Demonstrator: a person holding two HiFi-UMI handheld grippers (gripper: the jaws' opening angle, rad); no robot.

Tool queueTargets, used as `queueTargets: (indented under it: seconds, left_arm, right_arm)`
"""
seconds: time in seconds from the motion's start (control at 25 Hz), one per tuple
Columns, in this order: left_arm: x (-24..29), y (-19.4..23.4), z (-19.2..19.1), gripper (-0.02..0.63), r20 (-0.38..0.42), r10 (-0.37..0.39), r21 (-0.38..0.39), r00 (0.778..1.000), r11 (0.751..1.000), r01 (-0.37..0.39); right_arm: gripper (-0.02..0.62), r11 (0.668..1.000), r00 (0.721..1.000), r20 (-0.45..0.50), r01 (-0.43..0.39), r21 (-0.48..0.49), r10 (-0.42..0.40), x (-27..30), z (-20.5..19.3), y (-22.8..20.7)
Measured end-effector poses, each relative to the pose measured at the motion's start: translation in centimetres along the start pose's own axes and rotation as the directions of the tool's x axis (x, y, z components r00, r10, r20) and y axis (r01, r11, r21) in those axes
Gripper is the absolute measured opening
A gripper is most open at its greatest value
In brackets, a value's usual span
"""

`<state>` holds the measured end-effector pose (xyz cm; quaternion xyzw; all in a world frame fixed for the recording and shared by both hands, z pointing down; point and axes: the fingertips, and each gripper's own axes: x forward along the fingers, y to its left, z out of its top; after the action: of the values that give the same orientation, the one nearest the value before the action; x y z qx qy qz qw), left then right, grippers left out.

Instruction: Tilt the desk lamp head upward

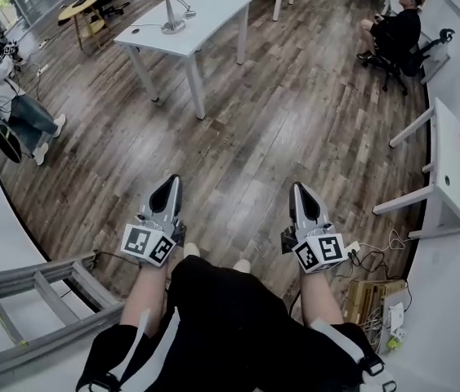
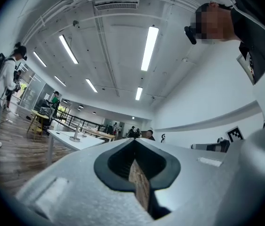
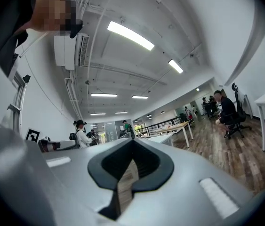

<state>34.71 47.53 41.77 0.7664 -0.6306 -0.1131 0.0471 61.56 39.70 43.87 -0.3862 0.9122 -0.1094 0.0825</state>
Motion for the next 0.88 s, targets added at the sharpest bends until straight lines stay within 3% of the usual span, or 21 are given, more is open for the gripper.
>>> queueTargets:
  seconds: [0.4,0.68,0.88]
  left_arm:
    - [-1.0,4.4,1.2,0.0,0.026,0.048,0.011,0.998,0.999,-0.049]
    - [0.1,9.0,1.5,0.0,0.02,0.07,0.02,0.997,0.997,-0.07]
    - [0.4,12.3,2.1,0.0,0.035,0.104,-0.047,0.994,0.994,-0.102]
  right_arm:
    - [0.005,0.997,0.997,-0.001,-0.072,0.033,0.072,5.6,-0.5,2.0]
    - [0.005,0.997,0.998,-0.011,-0.066,0.028,0.067,9.1,-0.9,3.0]
    - [0.005,0.996,0.995,-0.046,-0.092,0.0,0.091,12.8,-1.3,4.4]
